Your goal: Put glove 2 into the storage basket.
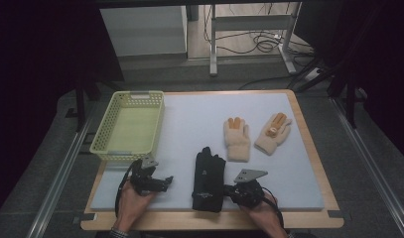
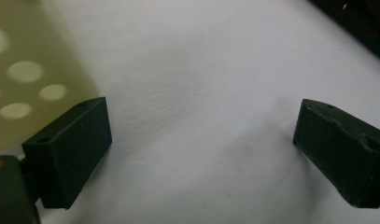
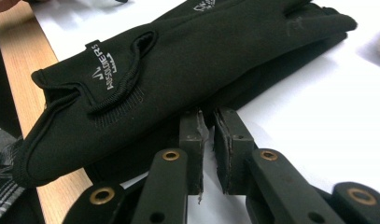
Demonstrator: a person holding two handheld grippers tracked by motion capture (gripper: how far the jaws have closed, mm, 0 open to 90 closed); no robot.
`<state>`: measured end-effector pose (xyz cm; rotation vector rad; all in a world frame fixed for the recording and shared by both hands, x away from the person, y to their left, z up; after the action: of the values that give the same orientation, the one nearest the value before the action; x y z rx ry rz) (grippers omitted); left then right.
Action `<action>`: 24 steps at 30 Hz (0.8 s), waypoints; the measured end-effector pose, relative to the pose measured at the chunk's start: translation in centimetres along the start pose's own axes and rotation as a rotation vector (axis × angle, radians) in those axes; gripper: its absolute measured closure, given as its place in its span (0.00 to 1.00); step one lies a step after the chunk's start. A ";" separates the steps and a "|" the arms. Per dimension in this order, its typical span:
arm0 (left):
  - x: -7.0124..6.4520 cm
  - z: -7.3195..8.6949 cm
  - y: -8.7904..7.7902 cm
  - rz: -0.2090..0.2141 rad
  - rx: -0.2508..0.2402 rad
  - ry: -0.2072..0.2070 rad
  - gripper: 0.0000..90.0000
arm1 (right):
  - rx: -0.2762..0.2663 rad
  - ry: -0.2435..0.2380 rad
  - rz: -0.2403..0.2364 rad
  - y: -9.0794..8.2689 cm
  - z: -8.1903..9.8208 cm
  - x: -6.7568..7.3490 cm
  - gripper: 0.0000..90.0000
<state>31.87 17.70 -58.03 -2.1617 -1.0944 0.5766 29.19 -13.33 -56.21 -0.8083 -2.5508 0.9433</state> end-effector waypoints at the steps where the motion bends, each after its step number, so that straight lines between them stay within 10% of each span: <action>1: 0.2 0.1 -0.1 0.000 0.002 -0.001 0.05 | -0.001 0.000 -0.002 0.1 0.0 0.0 0.89; 24: 1.5 0.8 -0.7 0.004 0.011 -0.003 0.02 | -0.004 -0.056 0.025 4.6 -3.7 1.1 0.89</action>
<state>31.79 19.53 -58.26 -2.1541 -1.0867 0.5868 31.89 -7.91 -56.47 -0.8279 -2.5963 0.9820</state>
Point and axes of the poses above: each handheld gripper's, and its own axes: y roughly forward along the jaws, z roughly out of its underside, x roughly to its left, the point moved 4 cm from there along y, roughly forward along the jaws, and after that the axes turned 4 degrees about z, right-handed, at the moved point
